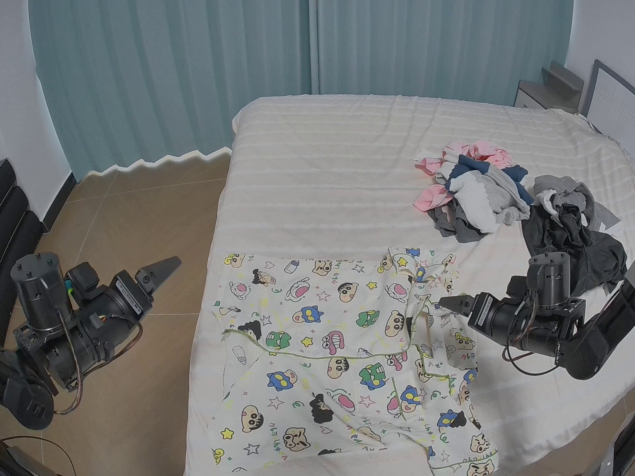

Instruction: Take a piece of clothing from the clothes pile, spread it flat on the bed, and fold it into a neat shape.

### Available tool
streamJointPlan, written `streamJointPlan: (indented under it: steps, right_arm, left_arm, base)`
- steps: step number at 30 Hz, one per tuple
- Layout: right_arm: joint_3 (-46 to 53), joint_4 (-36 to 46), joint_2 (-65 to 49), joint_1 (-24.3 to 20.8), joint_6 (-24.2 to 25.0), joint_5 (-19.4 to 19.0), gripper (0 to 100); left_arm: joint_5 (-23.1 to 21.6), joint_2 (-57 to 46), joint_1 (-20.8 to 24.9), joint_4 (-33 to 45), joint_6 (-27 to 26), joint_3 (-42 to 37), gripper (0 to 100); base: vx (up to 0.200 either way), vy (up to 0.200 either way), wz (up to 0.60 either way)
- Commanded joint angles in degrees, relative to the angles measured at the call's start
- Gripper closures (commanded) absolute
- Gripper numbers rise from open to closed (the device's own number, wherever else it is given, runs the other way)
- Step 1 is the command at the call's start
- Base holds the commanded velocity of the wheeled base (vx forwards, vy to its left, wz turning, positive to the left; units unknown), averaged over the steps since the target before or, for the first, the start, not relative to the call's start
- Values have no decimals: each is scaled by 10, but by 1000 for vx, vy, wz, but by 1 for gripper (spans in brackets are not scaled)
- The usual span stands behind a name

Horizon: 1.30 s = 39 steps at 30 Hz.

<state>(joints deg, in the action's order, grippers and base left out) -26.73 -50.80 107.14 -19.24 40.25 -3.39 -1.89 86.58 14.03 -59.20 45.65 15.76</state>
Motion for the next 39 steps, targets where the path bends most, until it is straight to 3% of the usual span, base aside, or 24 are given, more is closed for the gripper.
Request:
streamJointPlan:
  steps: [1,13,22,39]
  right_arm:
    - [10,-2,-8,-8,0,-1,0]
    - [14,-1,-5,-11,-2,0,0]
    - [27,-1,10,-18,-6,-1,0]
    - [55,-8,25,-40,-26,-1,0]
  left_arm:
    - [0,-40,8,0,2,-28,0]
    - [0,-35,8,-1,3,-43,0]
    - [0,-35,8,-1,3,-52,0]
    - [0,-21,7,0,0,-63,0]
  base:
    - [0,-200,0]
    - [0,-200,0]
    - [0,0,0]
    - [-200,0,0]
